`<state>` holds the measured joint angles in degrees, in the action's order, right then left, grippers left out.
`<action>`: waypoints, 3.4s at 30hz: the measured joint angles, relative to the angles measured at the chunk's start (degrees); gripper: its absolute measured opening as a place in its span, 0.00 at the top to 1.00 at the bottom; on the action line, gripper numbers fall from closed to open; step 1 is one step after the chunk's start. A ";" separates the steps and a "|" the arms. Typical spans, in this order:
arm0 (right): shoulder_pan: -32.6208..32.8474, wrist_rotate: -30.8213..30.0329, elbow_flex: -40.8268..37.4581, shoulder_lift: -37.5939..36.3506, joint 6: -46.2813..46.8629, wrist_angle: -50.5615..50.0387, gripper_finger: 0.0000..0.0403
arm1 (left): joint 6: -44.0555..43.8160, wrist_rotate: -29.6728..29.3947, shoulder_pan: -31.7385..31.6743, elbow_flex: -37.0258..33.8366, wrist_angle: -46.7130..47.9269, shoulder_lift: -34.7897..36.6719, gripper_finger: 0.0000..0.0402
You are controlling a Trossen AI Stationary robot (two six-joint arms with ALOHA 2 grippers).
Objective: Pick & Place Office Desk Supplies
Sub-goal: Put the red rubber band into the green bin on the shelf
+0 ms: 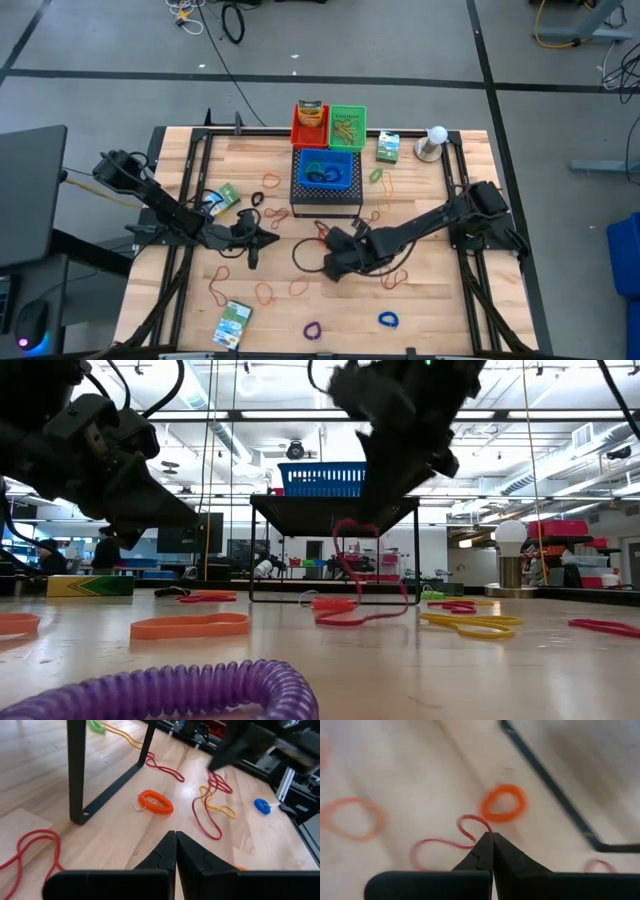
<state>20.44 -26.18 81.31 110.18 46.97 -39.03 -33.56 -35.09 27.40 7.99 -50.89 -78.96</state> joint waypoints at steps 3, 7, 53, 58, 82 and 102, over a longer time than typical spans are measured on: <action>0.47 1.59 -0.03 1.30 -0.23 3.58 1.00 | 0.10 0.02 0.00 -0.01 0.26 -0.02 0.98; -0.17 5.22 -0.03 3.16 -0.29 5.87 1.00 | 0.34 -0.03 0.00 -0.02 0.42 -0.02 0.98; -0.54 20.74 0.14 12.22 -1.32 14.90 0.97 | -1.14 0.59 0.00 -0.02 2.79 -0.17 0.98; -0.52 19.58 0.03 11.47 -1.28 15.02 0.98 | -2.00 0.61 0.00 -0.02 2.77 -0.17 0.98; -3.50 4.78 -0.03 -12.34 -5.01 11.41 1.00 | 0.52 0.45 -2.36 -0.02 2.62 -0.17 0.98; -24.81 0.61 0.07 -29.03 -20.48 16.33 1.00 | -1.60 -2.90 -2.38 -0.02 -4.99 -0.17 0.98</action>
<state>-4.37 -25.57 81.38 81.15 26.49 -22.71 -35.16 -37.99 25.02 7.97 -55.88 -79.13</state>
